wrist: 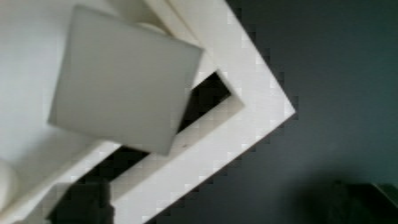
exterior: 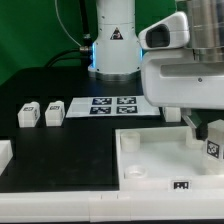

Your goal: Assemble one leg

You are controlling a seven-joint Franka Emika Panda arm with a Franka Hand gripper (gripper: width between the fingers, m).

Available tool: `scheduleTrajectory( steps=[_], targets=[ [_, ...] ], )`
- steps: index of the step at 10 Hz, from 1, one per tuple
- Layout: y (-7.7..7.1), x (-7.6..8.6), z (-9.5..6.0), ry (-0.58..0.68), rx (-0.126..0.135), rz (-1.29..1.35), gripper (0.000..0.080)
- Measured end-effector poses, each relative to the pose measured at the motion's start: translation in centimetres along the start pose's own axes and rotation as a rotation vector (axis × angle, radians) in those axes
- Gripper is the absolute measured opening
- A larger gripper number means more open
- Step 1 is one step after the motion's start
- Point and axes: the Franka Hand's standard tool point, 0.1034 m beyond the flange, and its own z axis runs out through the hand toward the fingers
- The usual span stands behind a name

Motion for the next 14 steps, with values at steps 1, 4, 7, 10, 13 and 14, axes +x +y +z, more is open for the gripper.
scheduleTrajectory(
  steps=[1, 4, 7, 10, 13, 14],
  targets=[
    [0.0, 0.0, 0.0, 0.000, 0.000, -0.073, 0.0642],
    [0.5, -0.4, -0.4, 0.016, -0.053, -0.575, 0.0648],
    [0.7, -0.8, 0.0, 0.011, -0.087, -0.912, 0.0649],
    [0.8, -0.8, 0.0, 0.010, -0.087, -0.923, 0.0649],
    [1.8, -1.1, 0.1, -0.006, -0.095, -0.910, 0.0649],
    [1.8, -1.1, 0.1, -0.006, -0.094, -0.899, 0.0649]
  ],
)
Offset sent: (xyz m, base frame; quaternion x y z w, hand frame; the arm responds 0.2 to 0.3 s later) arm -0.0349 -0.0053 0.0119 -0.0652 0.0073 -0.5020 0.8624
